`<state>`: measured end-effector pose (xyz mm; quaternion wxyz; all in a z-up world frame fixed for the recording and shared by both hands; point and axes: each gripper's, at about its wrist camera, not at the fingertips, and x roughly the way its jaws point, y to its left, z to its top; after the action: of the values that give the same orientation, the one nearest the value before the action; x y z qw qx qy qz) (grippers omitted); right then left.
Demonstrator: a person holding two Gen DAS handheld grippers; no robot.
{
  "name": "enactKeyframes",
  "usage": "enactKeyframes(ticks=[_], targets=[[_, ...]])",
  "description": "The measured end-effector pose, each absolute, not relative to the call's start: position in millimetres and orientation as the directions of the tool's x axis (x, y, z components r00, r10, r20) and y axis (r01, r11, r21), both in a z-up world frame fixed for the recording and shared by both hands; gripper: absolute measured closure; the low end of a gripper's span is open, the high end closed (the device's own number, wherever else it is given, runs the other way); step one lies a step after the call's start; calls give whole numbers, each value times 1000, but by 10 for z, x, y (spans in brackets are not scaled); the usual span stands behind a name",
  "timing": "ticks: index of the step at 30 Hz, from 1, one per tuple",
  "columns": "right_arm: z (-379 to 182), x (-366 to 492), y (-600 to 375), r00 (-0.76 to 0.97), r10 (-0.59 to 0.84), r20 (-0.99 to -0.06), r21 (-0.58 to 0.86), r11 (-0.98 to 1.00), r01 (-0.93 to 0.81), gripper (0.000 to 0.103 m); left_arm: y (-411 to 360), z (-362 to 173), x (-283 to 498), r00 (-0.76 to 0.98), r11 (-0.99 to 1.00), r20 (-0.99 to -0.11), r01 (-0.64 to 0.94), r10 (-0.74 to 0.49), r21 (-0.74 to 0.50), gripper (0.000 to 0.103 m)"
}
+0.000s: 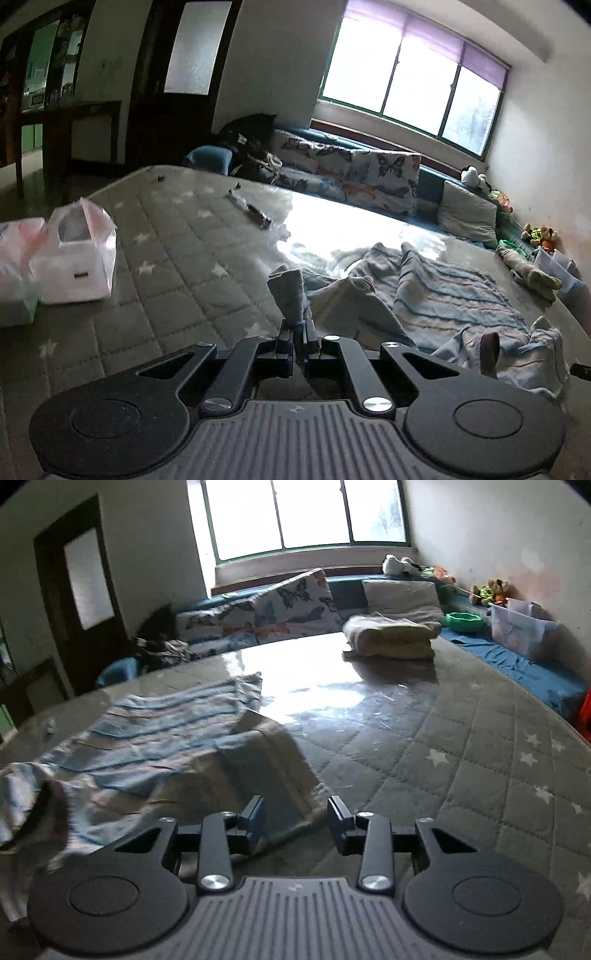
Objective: Fold clothes
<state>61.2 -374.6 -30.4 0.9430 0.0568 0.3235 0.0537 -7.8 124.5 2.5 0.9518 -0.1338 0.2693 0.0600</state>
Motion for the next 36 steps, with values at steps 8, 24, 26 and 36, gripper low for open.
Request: enactKeyframes(ticks=[8, 24, 26, 36], targets=[[-488, 908, -3707, 772, 91, -629, 88, 995, -45, 42, 1218, -138, -32, 819, 955, -573, -196, 34, -223, 98], [-477, 927, -3405, 769, 108, -630, 16, 992, -126, 87, 1071, -229, 25, 772, 962, -627, -237, 103, -135, 76], [-476, 925, -3400, 769, 108, -629, 17, 992, -126, 87, 1051, -236, 24, 768, 962, -630, -244, 115, -121, 70], [-483, 914, -3432, 772, 114, -626, 45, 993, -109, 84, 988, -261, 23, 751, 962, -642, -261, 154, -75, 61]])
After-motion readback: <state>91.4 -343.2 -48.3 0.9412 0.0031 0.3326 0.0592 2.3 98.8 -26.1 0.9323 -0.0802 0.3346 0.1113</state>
